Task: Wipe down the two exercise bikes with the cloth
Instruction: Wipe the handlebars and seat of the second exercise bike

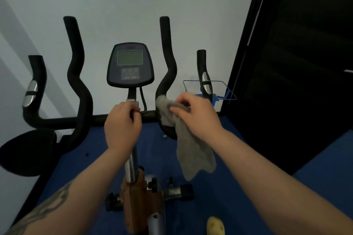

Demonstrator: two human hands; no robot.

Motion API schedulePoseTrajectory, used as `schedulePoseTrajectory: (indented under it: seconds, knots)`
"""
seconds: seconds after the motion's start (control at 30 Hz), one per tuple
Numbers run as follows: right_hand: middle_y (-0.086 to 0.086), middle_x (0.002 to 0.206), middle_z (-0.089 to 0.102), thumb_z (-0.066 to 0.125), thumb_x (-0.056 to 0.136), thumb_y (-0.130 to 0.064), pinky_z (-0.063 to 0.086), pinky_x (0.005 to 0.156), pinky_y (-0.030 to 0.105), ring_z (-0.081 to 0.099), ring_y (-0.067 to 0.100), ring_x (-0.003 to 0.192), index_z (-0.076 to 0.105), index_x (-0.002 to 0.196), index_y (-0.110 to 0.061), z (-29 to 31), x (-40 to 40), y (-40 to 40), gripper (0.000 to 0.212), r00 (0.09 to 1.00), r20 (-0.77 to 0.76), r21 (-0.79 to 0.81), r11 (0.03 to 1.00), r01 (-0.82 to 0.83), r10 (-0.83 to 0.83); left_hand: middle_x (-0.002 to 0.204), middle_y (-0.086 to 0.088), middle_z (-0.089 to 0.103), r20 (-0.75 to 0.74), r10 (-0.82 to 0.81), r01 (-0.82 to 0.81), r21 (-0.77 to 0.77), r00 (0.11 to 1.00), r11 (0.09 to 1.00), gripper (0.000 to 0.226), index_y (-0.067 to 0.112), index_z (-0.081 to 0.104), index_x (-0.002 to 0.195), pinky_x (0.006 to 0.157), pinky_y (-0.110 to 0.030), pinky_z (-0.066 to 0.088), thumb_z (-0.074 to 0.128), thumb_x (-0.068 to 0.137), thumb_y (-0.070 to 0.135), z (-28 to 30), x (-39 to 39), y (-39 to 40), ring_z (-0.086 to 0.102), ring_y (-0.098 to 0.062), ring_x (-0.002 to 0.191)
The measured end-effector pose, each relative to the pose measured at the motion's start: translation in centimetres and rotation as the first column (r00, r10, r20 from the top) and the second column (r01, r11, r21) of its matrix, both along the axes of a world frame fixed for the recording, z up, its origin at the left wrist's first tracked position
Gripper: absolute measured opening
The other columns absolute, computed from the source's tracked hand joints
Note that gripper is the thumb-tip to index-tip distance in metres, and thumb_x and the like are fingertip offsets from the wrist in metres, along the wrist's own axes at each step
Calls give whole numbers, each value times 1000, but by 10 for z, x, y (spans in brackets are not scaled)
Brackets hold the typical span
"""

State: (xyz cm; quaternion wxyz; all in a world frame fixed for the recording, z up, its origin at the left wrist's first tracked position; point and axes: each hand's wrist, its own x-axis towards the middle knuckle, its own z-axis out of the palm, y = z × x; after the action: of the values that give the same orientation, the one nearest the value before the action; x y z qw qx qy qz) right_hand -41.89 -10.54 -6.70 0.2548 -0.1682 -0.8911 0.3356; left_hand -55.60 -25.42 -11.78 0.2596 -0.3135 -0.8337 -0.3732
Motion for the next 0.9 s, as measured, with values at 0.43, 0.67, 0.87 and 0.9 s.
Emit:
schedulePoseTrajectory:
  seconds: [0.43,0.67,0.87,0.9]
  knots:
    - [-6,107,56,15,101,-36,30,104,32,48,14,105,55,115,-24,-25,14,-14,45,960,228,486,874,31,-161,83,11,55,121,-5,1,30,993,1000,18,21,60,82,60,-17,29,57,85,3,6,5,0,48,-7,79]
    - [-5,107,56,33,102,-44,40,85,31,48,13,102,51,121,-28,-33,29,6,30,953,202,241,955,175,-226,80,14,65,409,-424,260,399,808,879,26,25,67,88,55,-10,46,55,91,2,35,67,21,60,0,67]
    - [-6,126,52,38,104,-26,39,93,25,41,8,117,47,136,-25,-51,54,-9,33,935,51,-54,934,354,-351,95,4,67,533,-565,363,442,629,821,21,20,67,96,78,-17,49,49,99,9,27,98,56,62,-5,90]
    - [-7,129,52,37,104,-25,40,97,26,42,7,120,46,138,-26,-53,57,-14,35,929,14,-119,921,370,-371,97,3,66,542,-576,359,458,612,813,22,20,66,97,79,-16,48,47,100,11,25,98,60,62,-5,92]
